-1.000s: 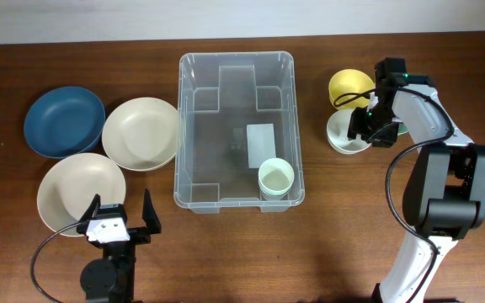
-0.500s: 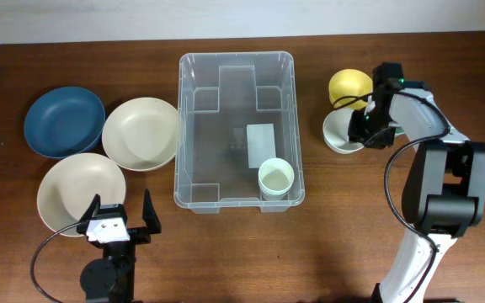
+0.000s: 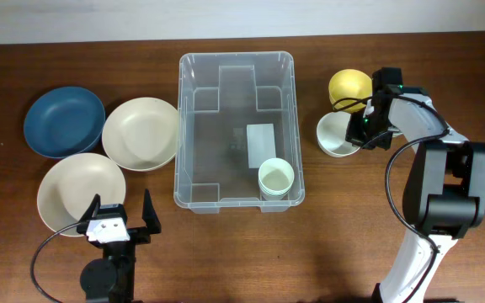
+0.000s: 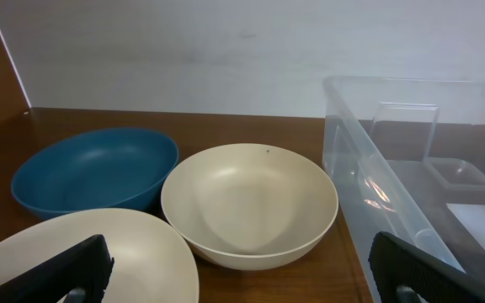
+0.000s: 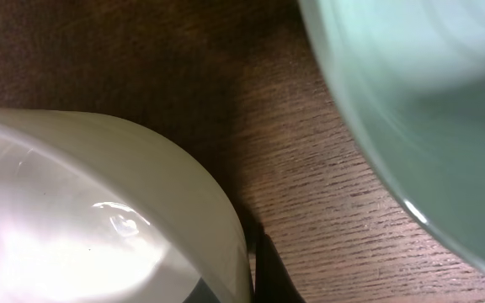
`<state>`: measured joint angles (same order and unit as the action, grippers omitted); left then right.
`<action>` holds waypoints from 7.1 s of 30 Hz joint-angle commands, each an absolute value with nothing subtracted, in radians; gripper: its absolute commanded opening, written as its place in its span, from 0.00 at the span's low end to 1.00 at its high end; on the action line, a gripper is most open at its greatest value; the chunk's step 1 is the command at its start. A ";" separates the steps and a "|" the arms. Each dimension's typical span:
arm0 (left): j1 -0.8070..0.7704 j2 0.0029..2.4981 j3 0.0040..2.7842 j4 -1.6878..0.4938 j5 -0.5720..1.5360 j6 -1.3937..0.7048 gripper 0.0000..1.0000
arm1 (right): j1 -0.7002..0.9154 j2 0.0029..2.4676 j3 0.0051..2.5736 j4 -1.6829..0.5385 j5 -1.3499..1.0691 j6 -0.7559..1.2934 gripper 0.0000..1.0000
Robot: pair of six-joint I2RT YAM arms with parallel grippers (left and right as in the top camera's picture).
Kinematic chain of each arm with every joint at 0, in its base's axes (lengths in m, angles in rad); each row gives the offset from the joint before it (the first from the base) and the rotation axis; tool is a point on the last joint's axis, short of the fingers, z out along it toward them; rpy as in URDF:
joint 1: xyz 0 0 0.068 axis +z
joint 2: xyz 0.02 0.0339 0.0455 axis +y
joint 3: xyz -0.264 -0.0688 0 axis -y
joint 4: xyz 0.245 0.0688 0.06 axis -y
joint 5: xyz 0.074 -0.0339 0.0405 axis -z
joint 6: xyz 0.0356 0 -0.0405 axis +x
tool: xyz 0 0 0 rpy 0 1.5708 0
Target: Pack container
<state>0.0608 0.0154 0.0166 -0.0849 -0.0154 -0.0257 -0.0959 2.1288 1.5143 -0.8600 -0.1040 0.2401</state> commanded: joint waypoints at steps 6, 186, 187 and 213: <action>0.055 0.007 0.009 -0.083 -0.022 -0.013 1.00 | -0.092 2.117 1.527 -0.938 -0.075 0.241 0.04; 0.055 0.007 0.009 -0.083 -0.022 -0.013 1.00 | -0.414 2.168 1.527 -0.534 -0.034 0.027 0.34; 0.055 0.007 0.009 -0.083 -0.022 -0.013 1.00 | -0.414 2.168 1.518 -0.523 -0.034 0.027 0.34; 0.055 0.007 0.009 -0.083 -0.022 -0.013 1.00 | -0.465 2.028 1.509 -0.471 -0.171 0.034 0.04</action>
